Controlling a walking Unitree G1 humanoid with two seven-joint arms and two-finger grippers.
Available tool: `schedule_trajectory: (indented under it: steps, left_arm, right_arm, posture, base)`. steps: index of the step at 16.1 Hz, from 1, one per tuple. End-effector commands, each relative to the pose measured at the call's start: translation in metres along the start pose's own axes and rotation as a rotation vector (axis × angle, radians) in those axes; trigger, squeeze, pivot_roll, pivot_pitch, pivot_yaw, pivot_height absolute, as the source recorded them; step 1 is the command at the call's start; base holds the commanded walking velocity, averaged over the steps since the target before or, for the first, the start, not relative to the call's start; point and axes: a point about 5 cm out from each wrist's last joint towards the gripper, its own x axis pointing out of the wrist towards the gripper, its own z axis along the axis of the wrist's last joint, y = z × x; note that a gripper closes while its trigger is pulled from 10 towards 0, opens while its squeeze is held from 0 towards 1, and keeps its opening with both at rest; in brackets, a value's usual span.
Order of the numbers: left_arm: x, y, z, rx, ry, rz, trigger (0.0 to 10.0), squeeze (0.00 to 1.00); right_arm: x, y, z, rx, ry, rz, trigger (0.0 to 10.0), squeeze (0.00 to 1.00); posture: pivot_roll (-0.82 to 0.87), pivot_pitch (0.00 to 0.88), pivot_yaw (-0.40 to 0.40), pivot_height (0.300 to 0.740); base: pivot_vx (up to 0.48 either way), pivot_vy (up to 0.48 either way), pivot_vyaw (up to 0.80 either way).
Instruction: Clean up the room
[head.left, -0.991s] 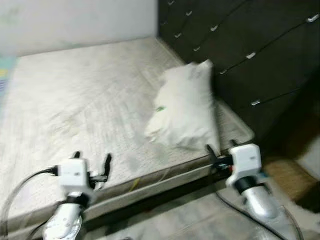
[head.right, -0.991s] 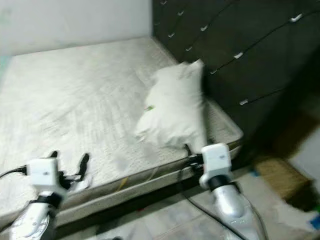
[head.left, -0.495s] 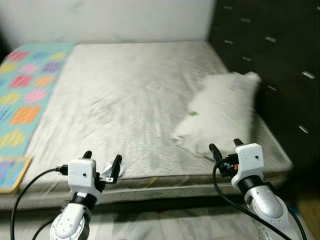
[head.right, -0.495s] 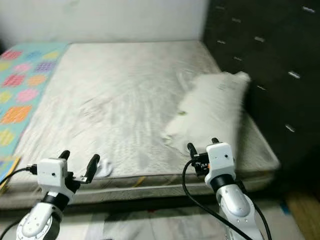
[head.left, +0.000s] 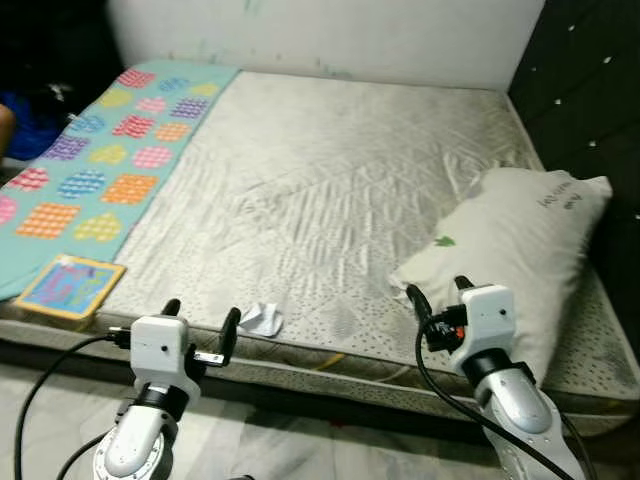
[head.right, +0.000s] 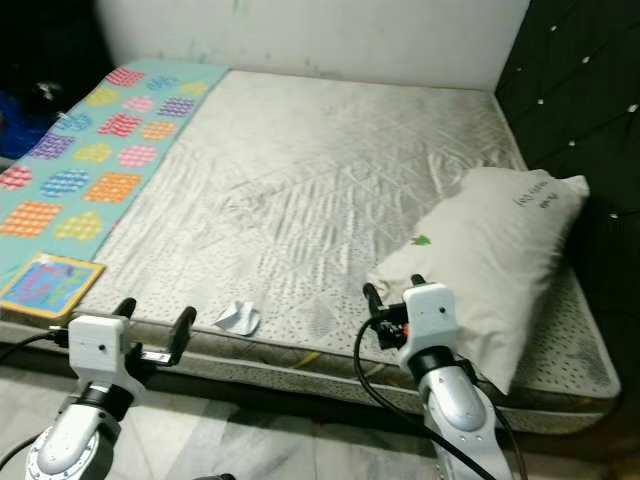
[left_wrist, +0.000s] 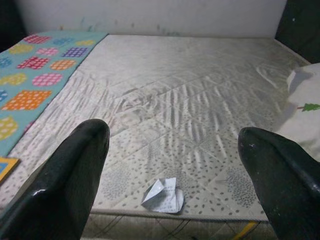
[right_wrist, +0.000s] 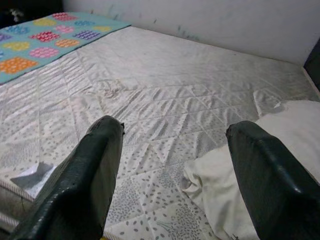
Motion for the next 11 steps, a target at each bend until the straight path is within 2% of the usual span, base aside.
schedule_trajectory:
  steps: [1,11]
  left_arm:
    - [0.0002,-0.0003,0.0024,-0.002,-0.013,-0.014,10.0,0.00]
    - [0.0007,-0.0009,0.0020,-0.013,-0.010,-0.027,10.0,0.00]
  right_arm:
    - [-0.0010,-0.0027,0.0004,-0.005,0.002,-0.006,10.0,0.00]
    - [-0.0003,-0.0024,-0.0008,0.000,0.003,-0.010,10.0,0.00]
  posture:
    - [-0.01,0.101,-0.059,0.740]
    - [-0.01,0.101,-0.058,0.740]
  base:
    - [0.270,0.000,0.00]
    - [0.338,0.000,0.00]
